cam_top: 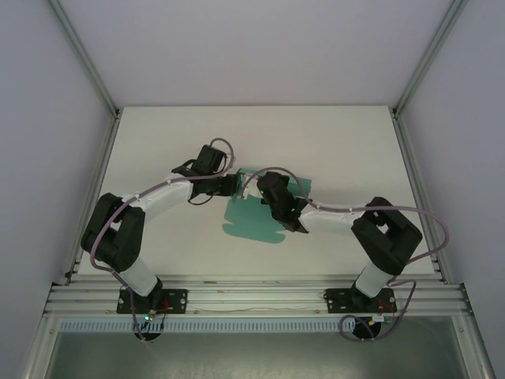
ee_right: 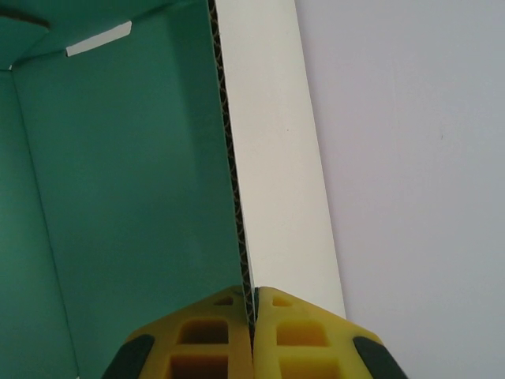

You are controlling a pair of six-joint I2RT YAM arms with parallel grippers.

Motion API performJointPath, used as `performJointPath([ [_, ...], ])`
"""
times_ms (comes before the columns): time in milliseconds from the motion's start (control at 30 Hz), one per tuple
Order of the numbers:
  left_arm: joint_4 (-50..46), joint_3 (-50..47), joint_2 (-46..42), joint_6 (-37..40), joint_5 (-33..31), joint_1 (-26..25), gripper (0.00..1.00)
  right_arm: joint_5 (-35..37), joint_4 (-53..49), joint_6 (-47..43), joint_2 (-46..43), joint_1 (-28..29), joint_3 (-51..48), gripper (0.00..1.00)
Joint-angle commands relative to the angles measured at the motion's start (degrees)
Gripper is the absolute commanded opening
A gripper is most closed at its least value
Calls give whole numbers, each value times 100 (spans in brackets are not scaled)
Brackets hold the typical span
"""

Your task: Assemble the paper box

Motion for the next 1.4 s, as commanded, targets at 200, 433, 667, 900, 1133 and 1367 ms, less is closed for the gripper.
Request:
performJointPath([
  [200, 770, -382, -177, -604, -269, -177, 0, -385, 853, -49, 180, -23, -488, 0],
  [433, 768, -557, -538, -658, -424, -163, 24, -675, 910, -757, -12, -114, -656, 0],
  [667, 360, -850, -1222, -693, -865, 204, 69, -779, 804, -1219, -41, -156, -626, 0],
  [900, -9, -851, -1580, -784, -1510, 1176, 100, -755, 1317, -1736, 56, -155, -705, 0],
  [1133, 451, -507, -456, -215, -930, 1793, 100, -852, 1330, -1813, 46, -158, -652, 0],
  [1367, 1498, -1085, -231, 479, 373, 1361, 79, -529, 1625, -1898, 236, -160, -557, 0],
])
